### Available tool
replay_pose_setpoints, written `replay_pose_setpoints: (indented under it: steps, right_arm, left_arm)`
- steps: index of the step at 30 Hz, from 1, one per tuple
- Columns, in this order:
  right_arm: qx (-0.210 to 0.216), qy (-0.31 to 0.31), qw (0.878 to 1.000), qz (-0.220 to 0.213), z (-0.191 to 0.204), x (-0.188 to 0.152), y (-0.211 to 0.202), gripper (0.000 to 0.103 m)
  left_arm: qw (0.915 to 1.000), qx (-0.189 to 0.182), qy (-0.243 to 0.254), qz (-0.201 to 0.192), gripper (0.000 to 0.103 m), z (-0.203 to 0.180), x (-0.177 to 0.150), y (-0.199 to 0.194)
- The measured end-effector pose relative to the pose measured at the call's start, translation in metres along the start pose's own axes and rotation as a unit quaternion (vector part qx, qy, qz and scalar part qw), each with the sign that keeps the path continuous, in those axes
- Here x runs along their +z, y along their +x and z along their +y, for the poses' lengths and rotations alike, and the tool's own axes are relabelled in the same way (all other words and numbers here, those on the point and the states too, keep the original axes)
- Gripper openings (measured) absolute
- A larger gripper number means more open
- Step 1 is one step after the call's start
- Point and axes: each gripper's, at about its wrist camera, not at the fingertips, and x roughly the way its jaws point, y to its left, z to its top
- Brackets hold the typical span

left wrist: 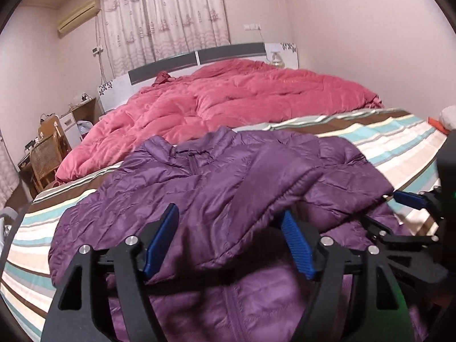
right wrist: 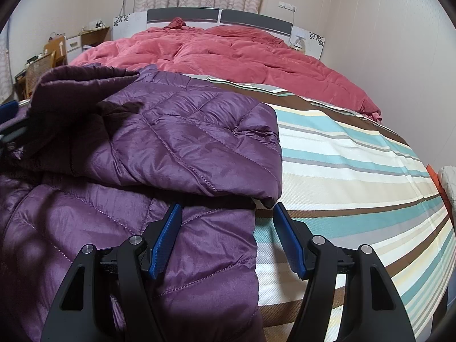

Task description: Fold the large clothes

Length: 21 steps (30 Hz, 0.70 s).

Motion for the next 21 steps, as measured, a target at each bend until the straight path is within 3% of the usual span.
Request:
replay_pose_setpoints:
  steps: [7,11,13,16,18,21]
  right_arm:
    - [0.003,0.001,1.0,0.0,-0.001,0.0,0.0,0.066]
    - [0.05,0.007,0.998,-0.026,-0.003,0.008,-0.016,0.066]
    - [0.087,0.003,0.995,-0.038,0.002,0.021,-0.027,0.066]
    - [0.124,-0.002,0.991,-0.049,0.018,0.045,-0.035,0.066]
    - [0.162,0.006,0.986,-0.025,0.032,0.062,-0.026,0.066]
    - [0.208,0.033,0.977,0.033,0.051,0.076,0.002,0.062]
  left_arm:
    - [0.9967,0.015,-0.08,-0.003,0.079,0.062,-0.012,-0.019]
    - [0.9945,0.058,-0.086,0.009,0.082,0.101,-0.026,-0.016]
    - [0.9877,0.095,-0.121,0.03,0.082,0.131,-0.032,-0.007]
    - [0.972,0.126,-0.189,0.058,0.071,0.17,-0.041,0.007]
    - [0.9616,0.143,-0.22,0.08,0.069,0.191,-0.049,0.016]
    - [0.9567,0.143,-0.233,0.1,0.069,0.201,-0.059,0.027]
